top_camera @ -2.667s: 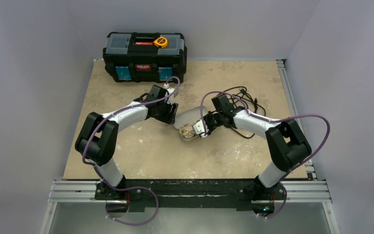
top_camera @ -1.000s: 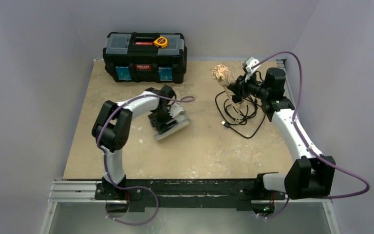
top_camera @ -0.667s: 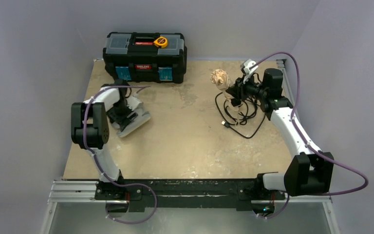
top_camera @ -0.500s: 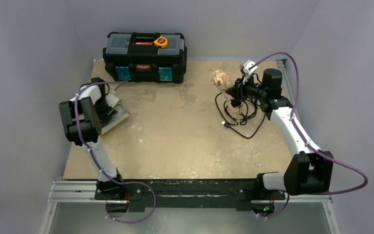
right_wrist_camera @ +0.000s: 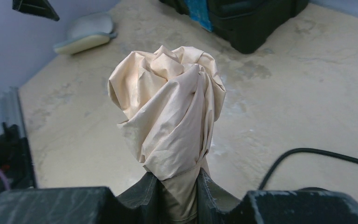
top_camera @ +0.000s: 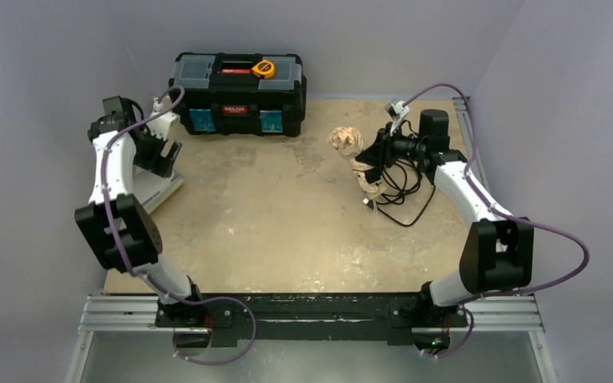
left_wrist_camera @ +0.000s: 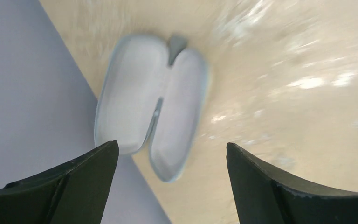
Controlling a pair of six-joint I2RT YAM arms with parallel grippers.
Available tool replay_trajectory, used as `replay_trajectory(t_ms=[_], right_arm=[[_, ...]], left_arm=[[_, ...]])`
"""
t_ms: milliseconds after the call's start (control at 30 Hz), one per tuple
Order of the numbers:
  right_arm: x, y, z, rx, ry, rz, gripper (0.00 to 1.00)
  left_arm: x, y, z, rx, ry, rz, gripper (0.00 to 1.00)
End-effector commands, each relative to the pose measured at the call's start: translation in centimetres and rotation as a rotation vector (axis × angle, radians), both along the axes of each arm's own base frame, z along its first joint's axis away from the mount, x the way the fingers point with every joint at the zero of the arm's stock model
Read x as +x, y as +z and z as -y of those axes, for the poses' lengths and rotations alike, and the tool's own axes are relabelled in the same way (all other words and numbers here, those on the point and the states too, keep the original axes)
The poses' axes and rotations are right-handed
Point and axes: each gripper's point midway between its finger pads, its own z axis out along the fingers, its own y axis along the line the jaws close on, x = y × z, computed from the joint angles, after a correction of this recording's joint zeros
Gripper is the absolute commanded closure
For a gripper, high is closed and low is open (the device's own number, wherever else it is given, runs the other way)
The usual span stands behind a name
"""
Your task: Open the umbrella
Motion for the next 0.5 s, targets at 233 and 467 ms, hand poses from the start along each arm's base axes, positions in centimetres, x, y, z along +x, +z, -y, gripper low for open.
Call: replay_trajectory(t_ms=[233, 467], right_arm=[[-7.3, 5.5, -8.6, 0.324, 0.429, -0.258, 1.0], [-11.3, 4.4, -10.4, 0.359, 0.595, -0.46, 1.0]], left_arm=[[-4.0, 19.2, 24.5, -0.324, -0.85, 0.735, 0.07], [-10.0, 20.5, 35.6, -0.058, -1.463, 1.045, 0.02]])
